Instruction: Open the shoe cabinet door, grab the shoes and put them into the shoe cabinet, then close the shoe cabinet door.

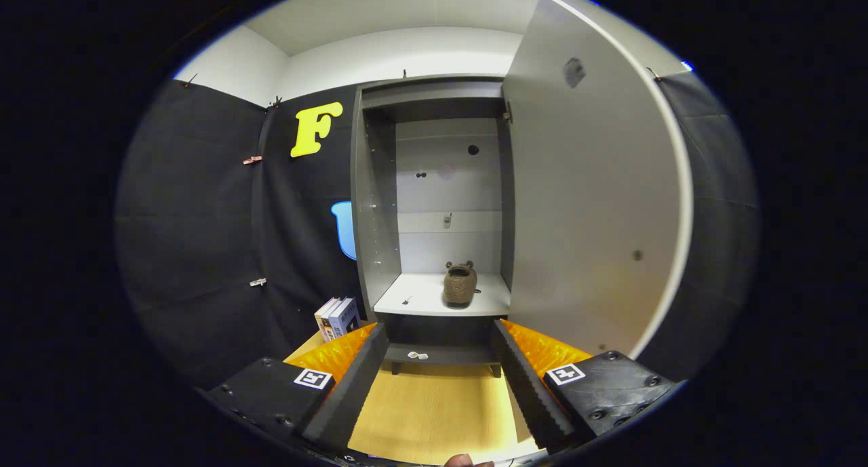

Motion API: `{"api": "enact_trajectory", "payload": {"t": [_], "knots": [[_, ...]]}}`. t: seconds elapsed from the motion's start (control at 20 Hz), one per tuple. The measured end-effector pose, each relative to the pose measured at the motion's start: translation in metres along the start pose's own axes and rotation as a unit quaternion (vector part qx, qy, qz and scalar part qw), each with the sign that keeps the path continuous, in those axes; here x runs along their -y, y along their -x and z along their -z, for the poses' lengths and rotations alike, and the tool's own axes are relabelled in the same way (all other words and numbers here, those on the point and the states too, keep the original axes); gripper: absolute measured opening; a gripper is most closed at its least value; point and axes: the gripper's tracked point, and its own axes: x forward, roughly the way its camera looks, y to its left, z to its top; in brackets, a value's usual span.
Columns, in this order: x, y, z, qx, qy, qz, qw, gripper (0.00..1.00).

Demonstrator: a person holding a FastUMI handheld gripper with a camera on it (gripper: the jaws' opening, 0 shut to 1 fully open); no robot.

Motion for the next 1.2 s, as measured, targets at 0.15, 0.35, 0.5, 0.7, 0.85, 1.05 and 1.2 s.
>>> {"api": "enact_trajectory", "payload": {"t": [0.15,0.35,0.5,0.7,0.85,1.05,1.2], "knots": [[0.029,0.033,-0.006,0.001,-0.015,0.008,1.000,0.99],[0.093,0.066,-0.023,0.019,-0.022,0.057,0.998,0.99],[0.157,0.069,-0.024,0.017,-0.032,0.116,0.993,0.99],[0.219,0.050,-0.011,0.004,-0.033,0.158,0.987,0.98],[0.249,0.021,-0.004,-0.009,-0.034,0.167,0.985,0.98],[0.251,-0.005,-0.004,-0.013,-0.058,0.148,0.987,0.98],[0.246,-0.007,-0.005,-0.016,-0.053,0.138,0.989,0.98]]}}
